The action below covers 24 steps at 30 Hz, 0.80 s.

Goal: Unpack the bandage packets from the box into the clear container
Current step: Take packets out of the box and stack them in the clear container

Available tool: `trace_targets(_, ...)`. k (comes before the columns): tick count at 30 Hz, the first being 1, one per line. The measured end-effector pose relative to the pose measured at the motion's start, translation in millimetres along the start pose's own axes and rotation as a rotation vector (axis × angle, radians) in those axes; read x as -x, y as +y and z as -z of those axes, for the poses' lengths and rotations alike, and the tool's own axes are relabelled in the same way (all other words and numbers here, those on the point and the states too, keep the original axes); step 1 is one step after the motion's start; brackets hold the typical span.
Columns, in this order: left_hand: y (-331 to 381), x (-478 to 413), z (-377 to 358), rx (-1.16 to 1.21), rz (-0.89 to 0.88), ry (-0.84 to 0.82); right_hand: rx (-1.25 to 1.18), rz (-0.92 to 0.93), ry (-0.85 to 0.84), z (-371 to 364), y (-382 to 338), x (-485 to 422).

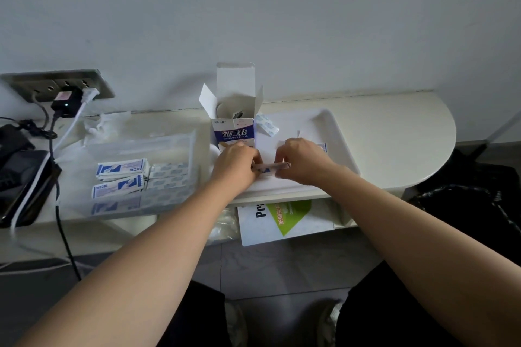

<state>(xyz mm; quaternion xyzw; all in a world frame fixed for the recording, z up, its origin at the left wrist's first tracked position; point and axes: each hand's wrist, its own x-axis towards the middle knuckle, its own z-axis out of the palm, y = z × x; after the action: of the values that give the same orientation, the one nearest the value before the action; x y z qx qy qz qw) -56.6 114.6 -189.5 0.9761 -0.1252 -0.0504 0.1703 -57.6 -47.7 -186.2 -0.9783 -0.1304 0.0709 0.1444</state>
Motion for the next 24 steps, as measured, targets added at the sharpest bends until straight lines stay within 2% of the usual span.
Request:
trace_targets(4, -8, 2, -1, 0.053, 0.05, -0.081, -0.076, -0.079, -0.05, 2, 4, 2)
trace_targets(9, -5, 1, -1, 0.208, 0.094, -0.102, -0.177, -0.095, -0.102, -3, 2, -2)
trace_targets(13, -5, 1, -4, 0.179, 0.073, -0.153, -0.205, -0.111, -0.129, -3, 4, -4)
trace_targets(16, -4, 1, 0, 0.163, 0.049, -0.122, -0.253, -0.111, -0.12, -2, 6, -3)
trace_targets(19, -3, 2, 15, 0.179, 0.038, -0.095, -0.357, -0.093, -0.092, 9, 6, -3)
trace_targets(24, -14, 9, 53, 0.354, 0.097, -0.253, -0.687, -0.064, -0.017, 34, -7, 0)
